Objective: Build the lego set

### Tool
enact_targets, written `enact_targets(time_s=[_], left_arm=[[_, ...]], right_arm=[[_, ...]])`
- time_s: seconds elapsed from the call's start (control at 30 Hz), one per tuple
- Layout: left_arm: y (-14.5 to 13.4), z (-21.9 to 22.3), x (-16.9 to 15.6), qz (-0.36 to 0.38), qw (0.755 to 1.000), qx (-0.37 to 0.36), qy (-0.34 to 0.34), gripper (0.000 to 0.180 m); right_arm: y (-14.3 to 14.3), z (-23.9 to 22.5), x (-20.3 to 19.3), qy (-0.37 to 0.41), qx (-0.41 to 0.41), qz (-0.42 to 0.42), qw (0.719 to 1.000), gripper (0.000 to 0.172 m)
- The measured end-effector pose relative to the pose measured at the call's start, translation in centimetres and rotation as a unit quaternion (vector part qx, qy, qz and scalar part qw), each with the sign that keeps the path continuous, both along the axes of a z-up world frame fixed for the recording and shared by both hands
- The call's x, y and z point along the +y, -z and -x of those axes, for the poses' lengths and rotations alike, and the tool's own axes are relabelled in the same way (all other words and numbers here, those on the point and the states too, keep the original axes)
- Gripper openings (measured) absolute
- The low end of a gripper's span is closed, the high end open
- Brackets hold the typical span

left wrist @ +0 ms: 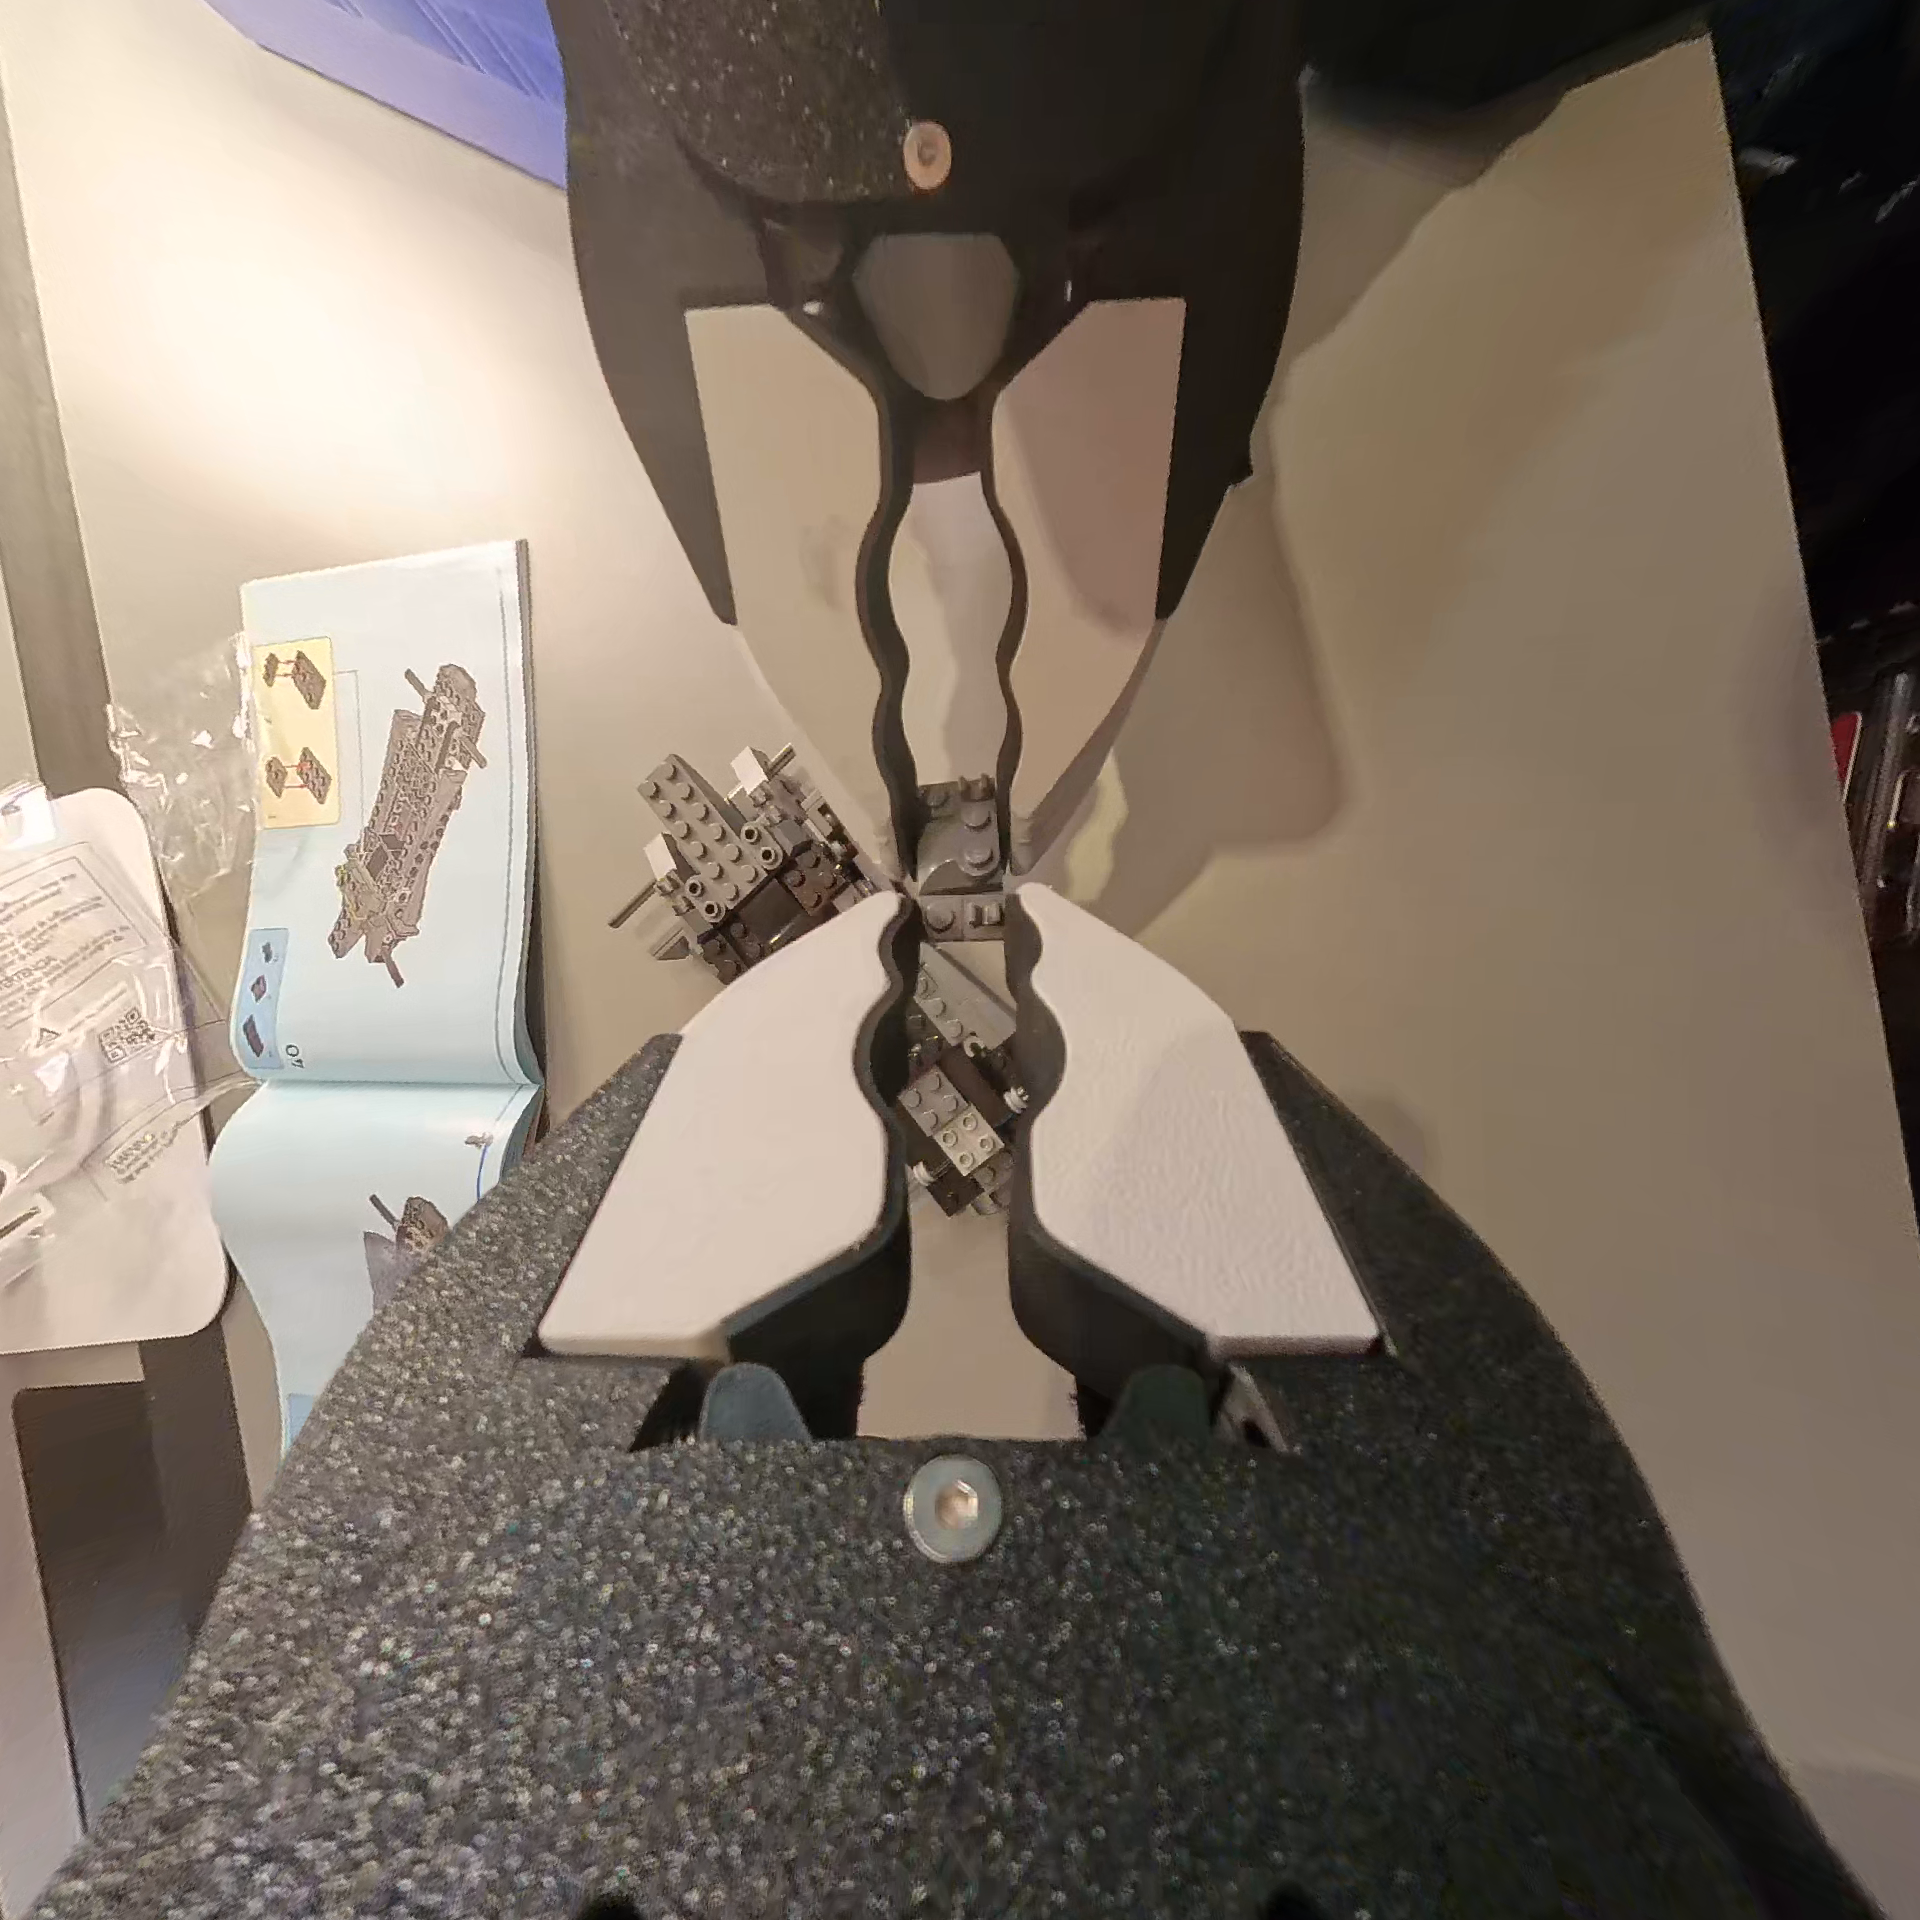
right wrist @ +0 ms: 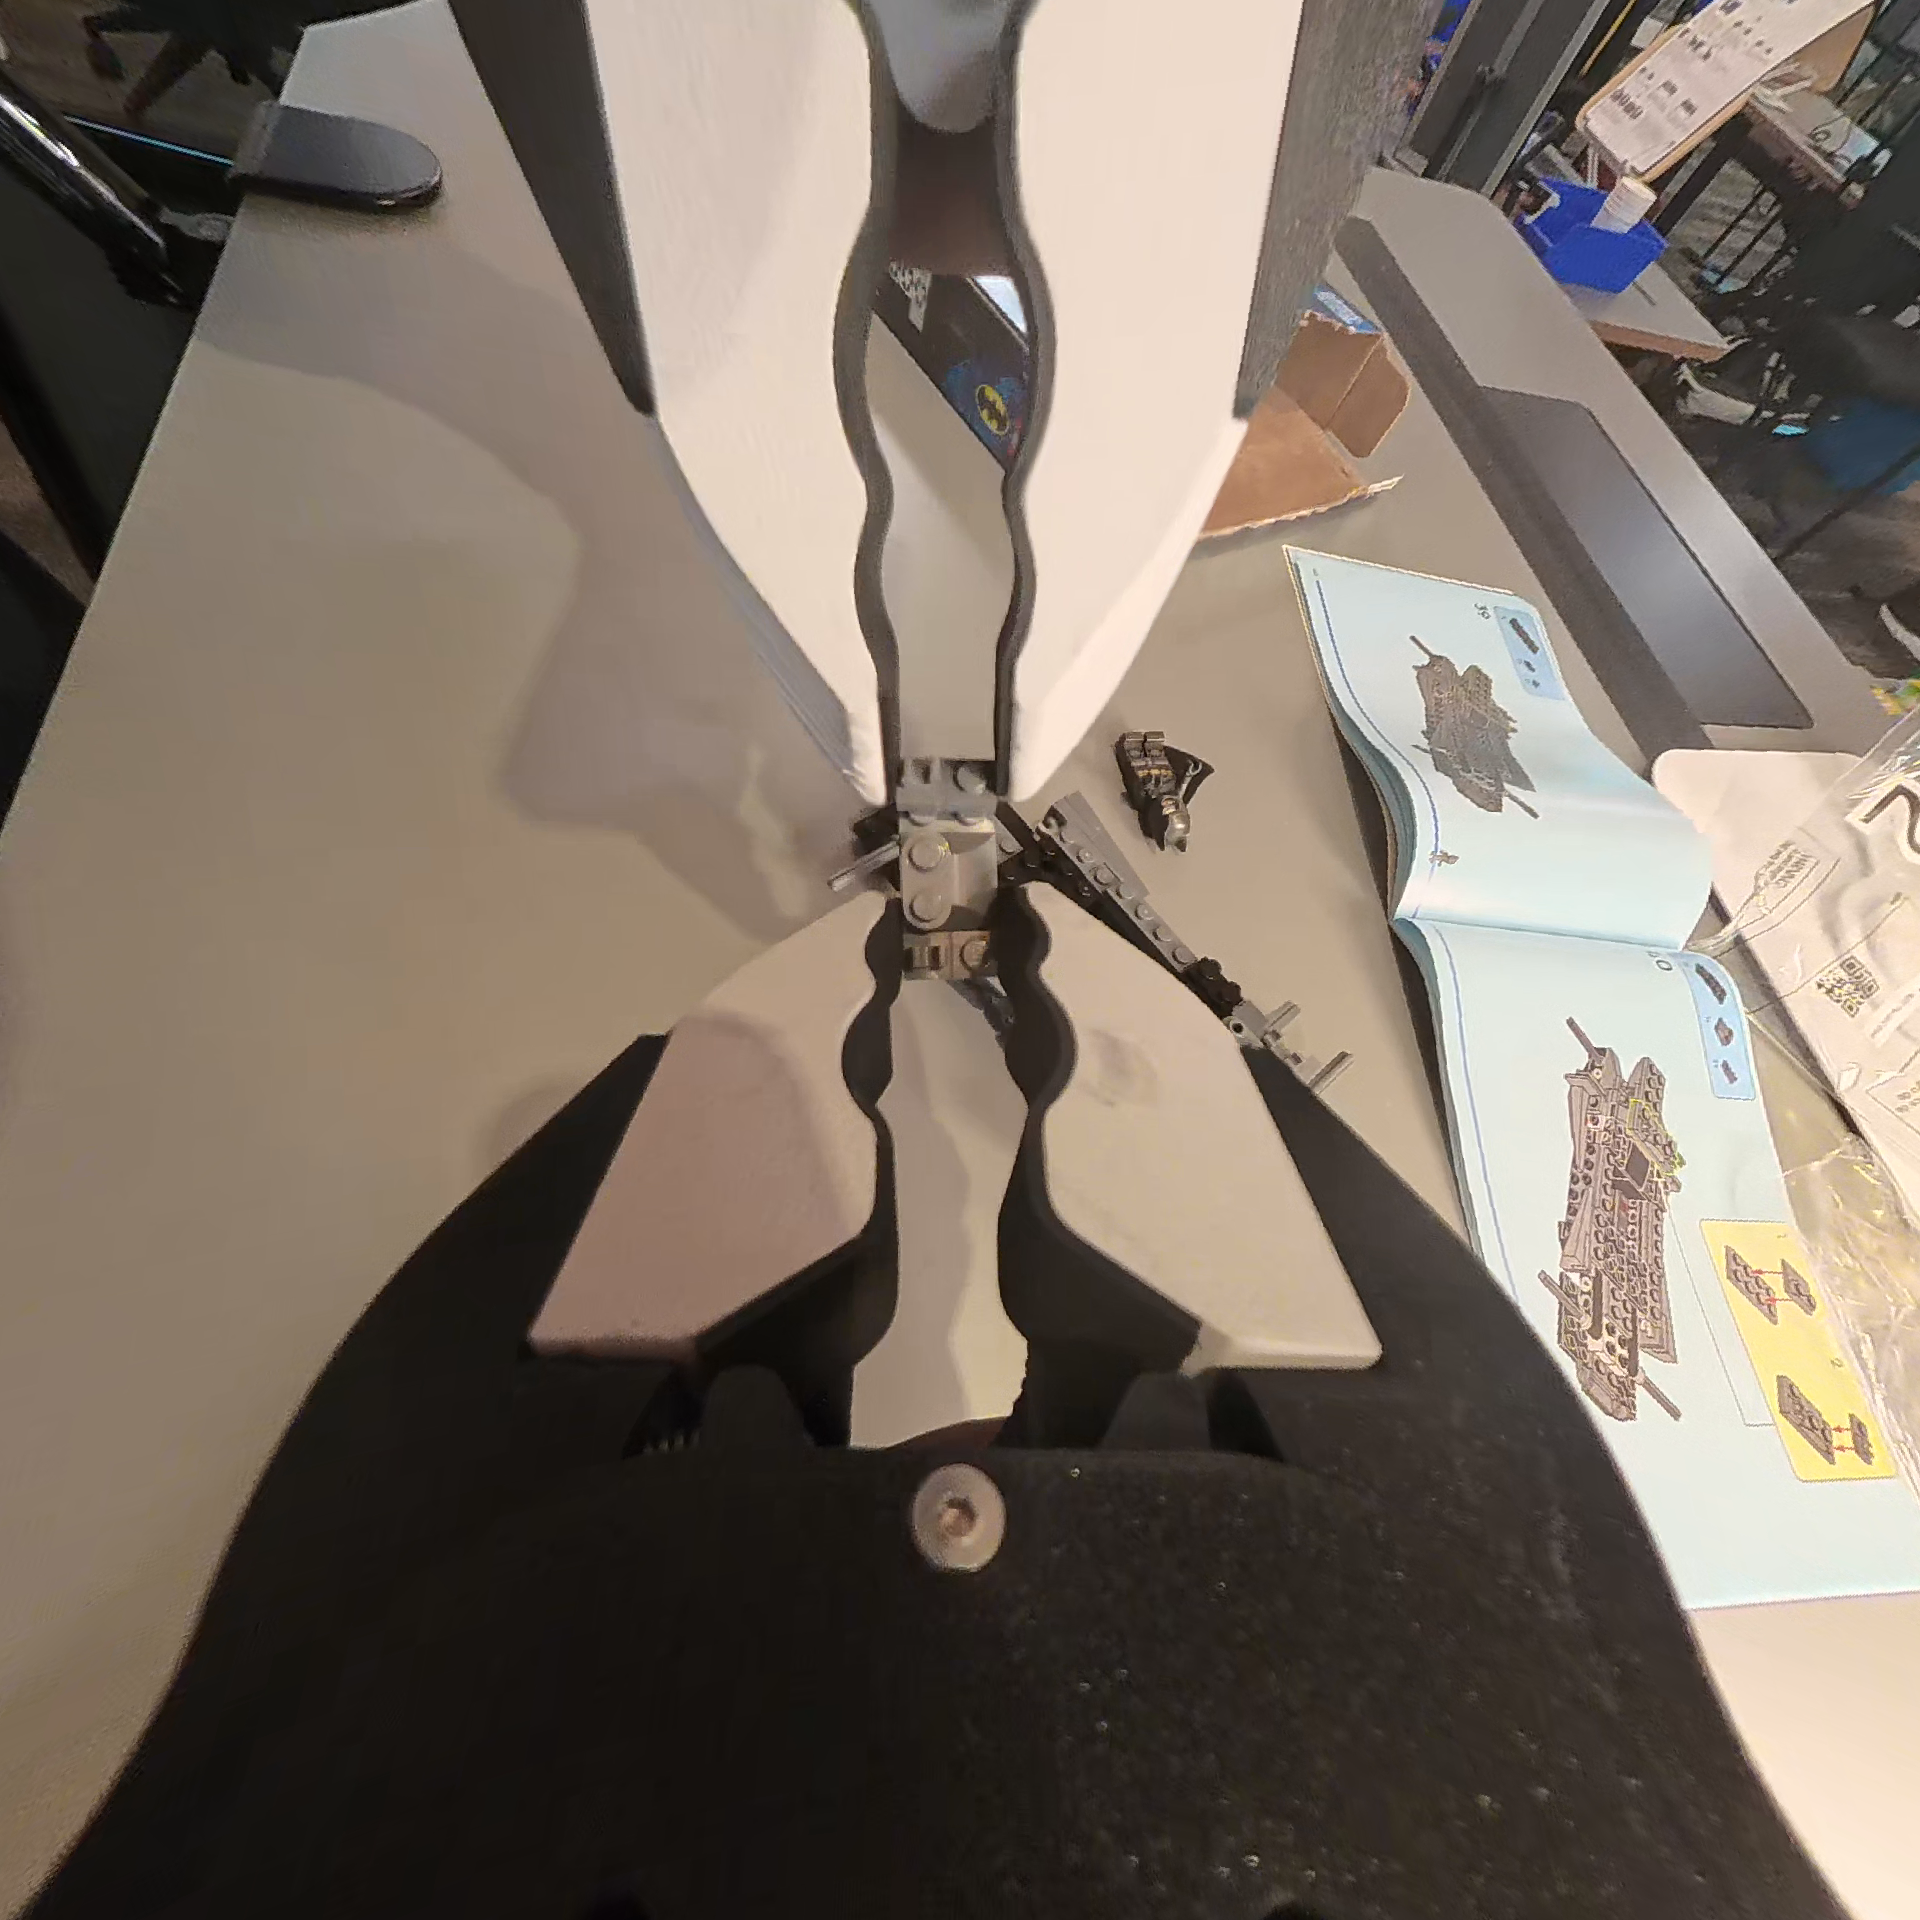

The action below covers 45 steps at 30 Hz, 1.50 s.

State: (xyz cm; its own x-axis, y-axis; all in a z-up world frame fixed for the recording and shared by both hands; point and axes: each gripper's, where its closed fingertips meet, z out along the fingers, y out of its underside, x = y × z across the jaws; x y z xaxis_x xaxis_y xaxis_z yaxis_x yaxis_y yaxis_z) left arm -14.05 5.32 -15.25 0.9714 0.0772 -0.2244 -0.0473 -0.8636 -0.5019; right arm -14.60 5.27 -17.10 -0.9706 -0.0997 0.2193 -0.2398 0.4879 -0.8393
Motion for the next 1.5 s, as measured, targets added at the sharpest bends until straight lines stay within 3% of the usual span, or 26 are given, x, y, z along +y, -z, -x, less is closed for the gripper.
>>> enact_targets(time_s=[0.8, 1.1, 1.23, 1.5], left_arm=[[0.2, -0.1, 0.2, 0.004, 1.000, -0.020, -0.017, 0.017], [-0.9, -0.3, -0.1, -0.050, 0.998, -0.013, -0.025, 0.035], [-1.1, -0.4, -0.8, -0.096, 0.995, 0.025, -0.017, 0.043], [-1.9, 1.8, -2.0, -0.204, 0.968, 0.147, 0.016, 0.040]], right_arm=[[-0.2, -0.2, -0.1, -0.007, -0.022, 0.012, 1.000, 0.017], [0.0, -0.1, 0.0, -0.008, -0.035, 0.010, 0.999, 0.017], [0.1, 0.2, 0.3, -0.006, -0.033, 0.004, 0.999, 0.017], [1.1, 2.0, 1.4, 0.015, -0.072, -0.030, 0.997, 0.018]])
